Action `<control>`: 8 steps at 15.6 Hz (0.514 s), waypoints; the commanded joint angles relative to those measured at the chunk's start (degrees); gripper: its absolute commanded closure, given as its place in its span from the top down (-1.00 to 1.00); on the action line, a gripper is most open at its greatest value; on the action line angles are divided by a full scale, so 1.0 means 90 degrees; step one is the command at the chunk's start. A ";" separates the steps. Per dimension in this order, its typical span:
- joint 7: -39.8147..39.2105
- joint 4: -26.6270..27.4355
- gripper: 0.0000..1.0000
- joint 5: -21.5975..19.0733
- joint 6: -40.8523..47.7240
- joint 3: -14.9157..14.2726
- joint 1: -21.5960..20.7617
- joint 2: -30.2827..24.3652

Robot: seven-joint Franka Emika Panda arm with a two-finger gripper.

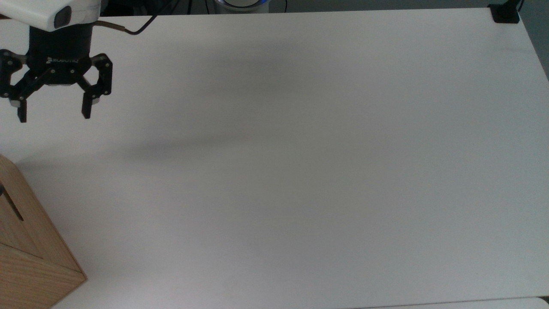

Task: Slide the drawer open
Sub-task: 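Lower the open gripper onto the black bar handle of the upper drawer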

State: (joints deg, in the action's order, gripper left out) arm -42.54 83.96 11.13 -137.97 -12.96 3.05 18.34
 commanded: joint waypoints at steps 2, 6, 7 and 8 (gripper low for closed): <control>-0.0156 -0.0070 0.79 0.0267 -0.2036 -0.0433 0.0169 0.0714; -0.0195 -0.0187 0.67 0.0277 -0.2550 -0.0777 0.0159 0.1136; -0.0204 -0.0246 0.54 0.0384 -0.2550 -0.0777 0.0169 0.1185; -0.0204 -0.0256 0.41 0.0636 -0.2560 -0.0777 0.0217 0.1253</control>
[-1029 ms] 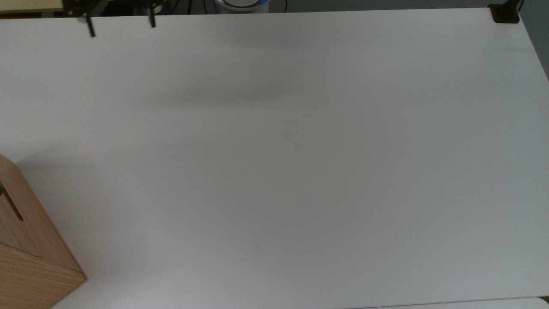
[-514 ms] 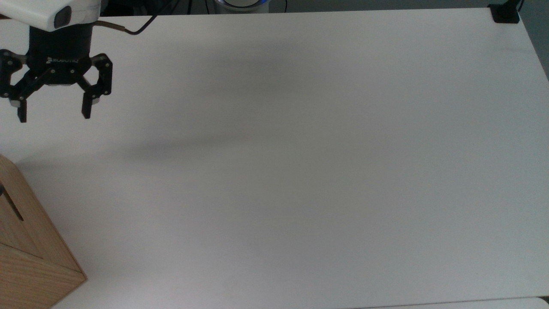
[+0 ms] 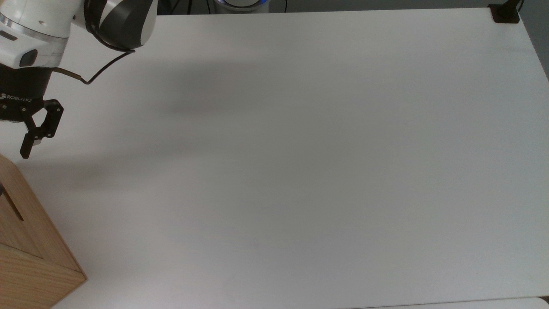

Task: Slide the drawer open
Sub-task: 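Lower the open gripper onto the black bar handle of the upper drawer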

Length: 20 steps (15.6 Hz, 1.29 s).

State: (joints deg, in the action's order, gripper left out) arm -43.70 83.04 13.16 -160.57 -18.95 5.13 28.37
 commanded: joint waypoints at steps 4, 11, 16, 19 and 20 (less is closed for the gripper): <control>-0.0076 -0.0154 -0.05 0.0822 -0.0460 -0.0111 0.0202 0.0285; -0.0194 -0.0144 -0.77 0.0862 -0.0451 -0.0102 0.0202 0.0198; -0.0135 0.0516 -0.85 0.0813 -0.0392 -0.0072 -0.0119 -0.0600; -0.0135 0.1425 -0.85 0.0813 -0.0110 -0.0063 -0.0500 -0.1441; -0.0125 0.1679 -0.85 0.0813 0.0007 -0.0062 -0.0637 -0.1675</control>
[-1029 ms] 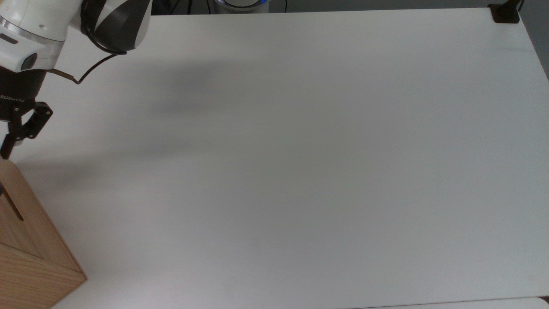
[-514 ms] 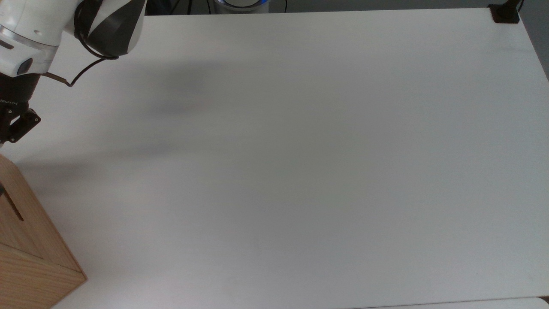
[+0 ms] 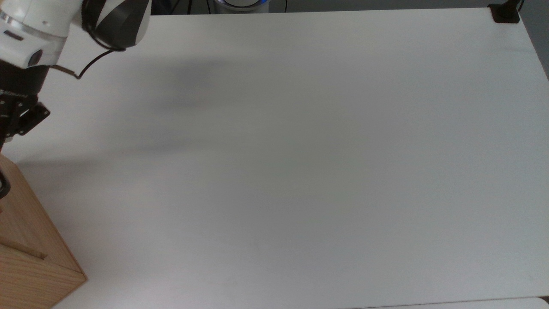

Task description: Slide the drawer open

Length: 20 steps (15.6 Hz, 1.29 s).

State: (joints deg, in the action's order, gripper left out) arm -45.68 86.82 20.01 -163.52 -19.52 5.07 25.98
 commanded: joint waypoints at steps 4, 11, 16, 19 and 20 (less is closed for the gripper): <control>0.0105 0.1915 -0.85 0.0052 0.0882 0.0011 -0.1022 -0.2201; 0.0096 0.1458 -0.69 0.0100 0.1421 0.0021 -0.0858 -0.1902; 0.0096 0.0793 -0.39 0.0100 0.0554 0.0021 -0.0223 -0.1062; 0.0096 0.0705 -0.41 0.0110 0.0084 -0.0038 -0.0027 -0.0729; 0.0096 0.0598 -0.43 0.0120 0.0035 -0.0028 0.0022 -0.0632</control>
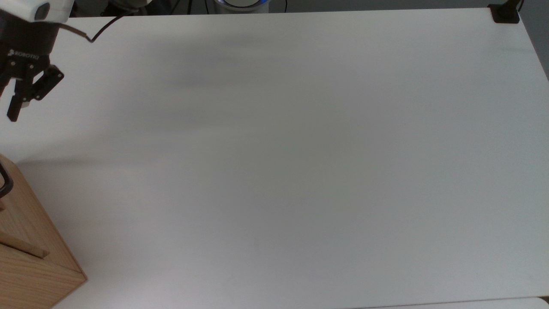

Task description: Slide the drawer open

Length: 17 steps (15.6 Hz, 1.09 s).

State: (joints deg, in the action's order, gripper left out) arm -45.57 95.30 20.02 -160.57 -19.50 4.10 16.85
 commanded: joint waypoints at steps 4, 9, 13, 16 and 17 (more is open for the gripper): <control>0.0083 -0.0579 -0.45 0.0110 -0.0293 -0.0030 0.0179 0.0627; 0.0083 -0.0891 -0.44 0.0100 -0.0303 -0.0030 0.0276 0.0978; 0.0083 -0.1175 -0.43 0.0090 -0.0303 -0.0030 0.0355 0.1233; 0.0092 -0.1185 -0.54 0.0061 -0.0303 -0.0030 0.0365 0.1272; 0.0121 -0.1185 -0.61 0.0061 -0.0303 -0.0021 0.0355 0.1262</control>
State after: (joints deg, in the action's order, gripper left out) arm -45.57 86.14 20.02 -162.78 -19.54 7.28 27.43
